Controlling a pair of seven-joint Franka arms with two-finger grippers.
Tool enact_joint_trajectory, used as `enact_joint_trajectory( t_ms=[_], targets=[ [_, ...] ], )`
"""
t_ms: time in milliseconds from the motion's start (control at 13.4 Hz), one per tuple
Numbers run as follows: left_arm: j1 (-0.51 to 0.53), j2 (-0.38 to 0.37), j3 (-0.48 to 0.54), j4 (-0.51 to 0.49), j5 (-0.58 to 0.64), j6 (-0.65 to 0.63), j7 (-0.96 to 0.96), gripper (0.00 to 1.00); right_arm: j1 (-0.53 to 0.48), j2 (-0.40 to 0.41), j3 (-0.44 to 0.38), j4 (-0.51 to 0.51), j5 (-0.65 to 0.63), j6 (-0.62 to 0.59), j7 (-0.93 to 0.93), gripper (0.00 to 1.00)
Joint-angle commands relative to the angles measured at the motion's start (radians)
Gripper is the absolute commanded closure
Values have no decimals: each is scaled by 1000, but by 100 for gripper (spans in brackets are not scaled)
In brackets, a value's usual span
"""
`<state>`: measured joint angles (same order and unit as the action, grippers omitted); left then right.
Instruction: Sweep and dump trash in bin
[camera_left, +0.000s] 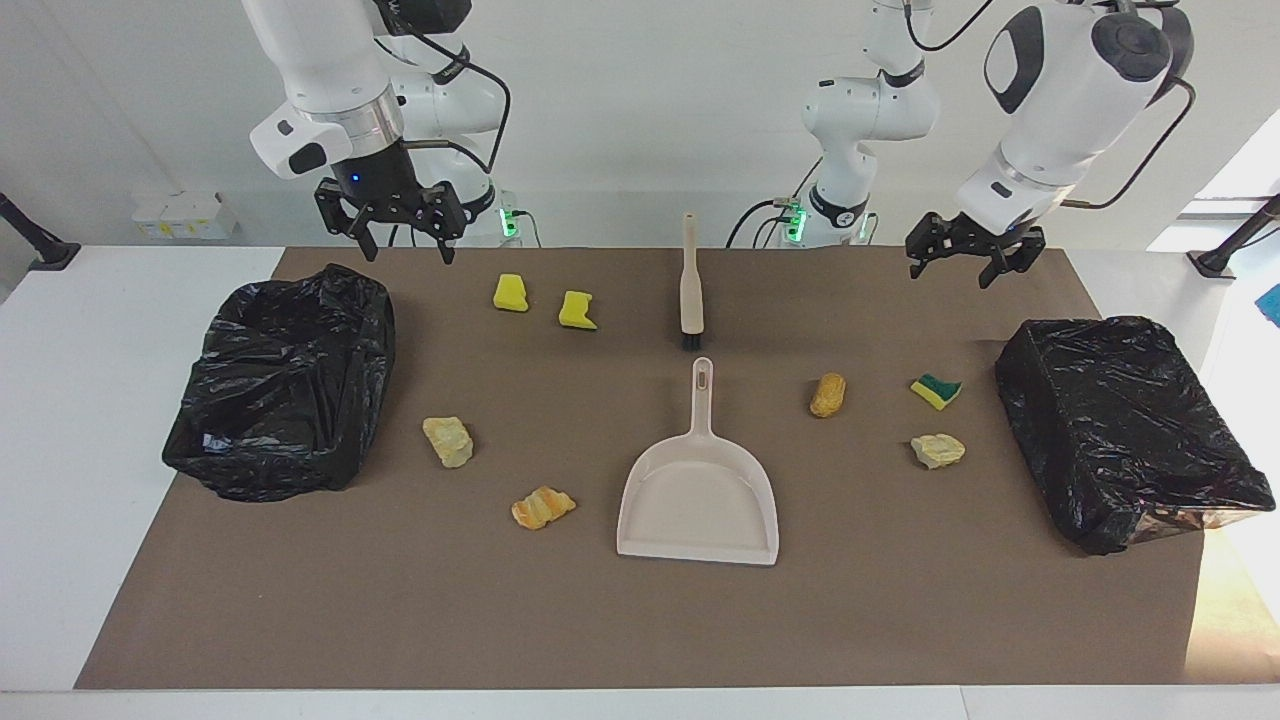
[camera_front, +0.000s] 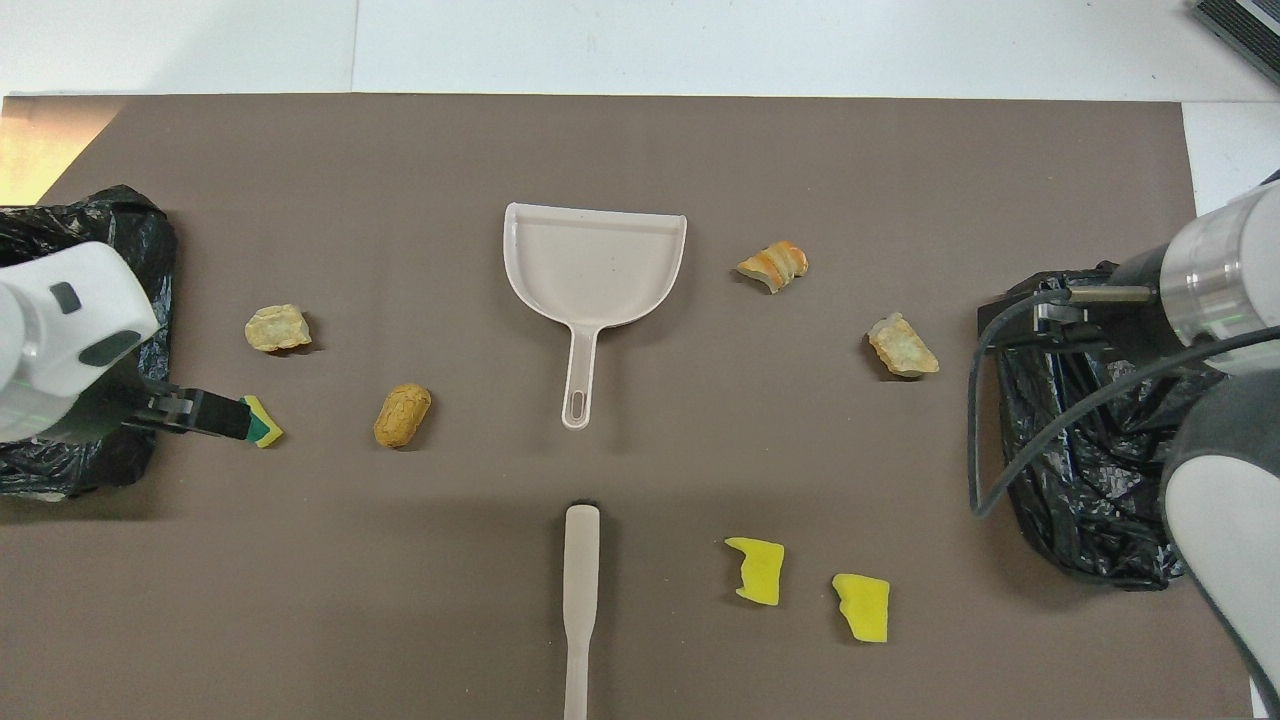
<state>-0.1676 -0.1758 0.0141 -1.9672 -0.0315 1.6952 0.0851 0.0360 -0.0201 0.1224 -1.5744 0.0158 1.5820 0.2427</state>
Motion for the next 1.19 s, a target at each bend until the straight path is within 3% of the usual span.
enact_joint_trajectory(
  t_ms=[0,223,447,596,745,968,1117],
  targets=[
    [-113,-158,15,-302,-7,188,-88,0,5,22,16,-6,13,33,39,0],
    [-258,-157,15,-418,-7,340,-242,0,82,84,29,28,-8,84,121,0],
    [-479,-133,15,-508,-7,452,-479,0,128,187,31,77,-37,136,232,0],
    [-594,-134,14,-576,-7,543,-595,0,218,265,31,103,-66,185,315,0],
    [-686,-133,14,-591,-10,561,-672,0,278,318,31,100,-88,245,407,0],
    [-831,-136,14,-660,-10,655,-846,0,365,465,26,165,-97,335,495,0],
    [-874,-129,14,-709,-10,739,-851,0,409,511,29,159,-120,375,558,0]
  ],
)
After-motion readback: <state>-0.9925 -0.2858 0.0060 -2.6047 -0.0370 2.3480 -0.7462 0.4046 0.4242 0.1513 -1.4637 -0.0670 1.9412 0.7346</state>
